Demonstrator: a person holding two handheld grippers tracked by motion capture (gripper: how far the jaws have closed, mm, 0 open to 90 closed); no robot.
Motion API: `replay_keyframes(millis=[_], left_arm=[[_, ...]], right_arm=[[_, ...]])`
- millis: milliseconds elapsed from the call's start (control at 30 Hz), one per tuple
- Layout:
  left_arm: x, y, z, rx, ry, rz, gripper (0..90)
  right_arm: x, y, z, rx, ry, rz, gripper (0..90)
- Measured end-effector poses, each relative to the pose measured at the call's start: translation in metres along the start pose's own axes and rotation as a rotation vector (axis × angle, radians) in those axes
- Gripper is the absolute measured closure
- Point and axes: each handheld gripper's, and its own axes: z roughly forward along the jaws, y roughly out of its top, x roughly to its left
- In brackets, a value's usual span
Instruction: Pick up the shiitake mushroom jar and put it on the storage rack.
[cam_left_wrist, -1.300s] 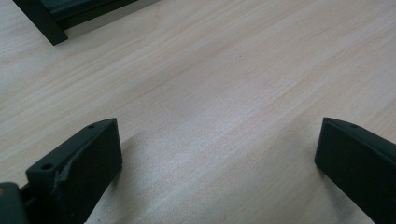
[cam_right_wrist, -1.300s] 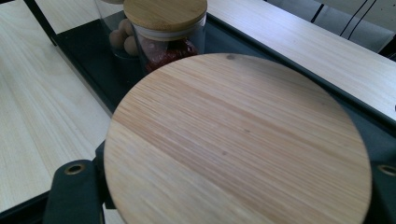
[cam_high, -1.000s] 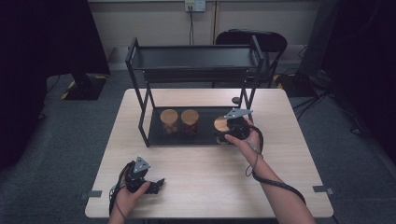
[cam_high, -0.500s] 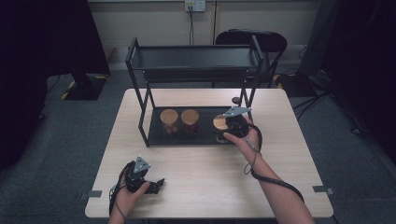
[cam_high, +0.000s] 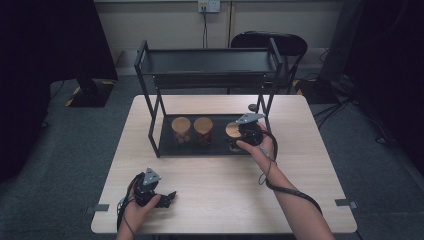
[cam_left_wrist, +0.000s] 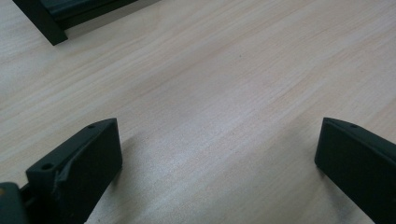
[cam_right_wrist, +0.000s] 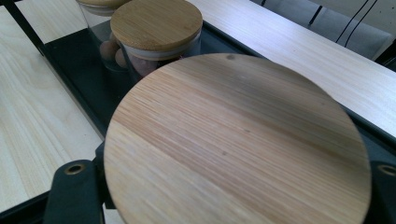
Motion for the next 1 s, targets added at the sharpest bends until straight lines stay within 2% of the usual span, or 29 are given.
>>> replay_keyframes(millis=[1000], left_arm=[[0.000,0.000,0.000,0.000,0.000,0.000,0.3]], right_arm=[[-0.002,0.004,0.015,0.000,-0.001,0.002,25.6]])
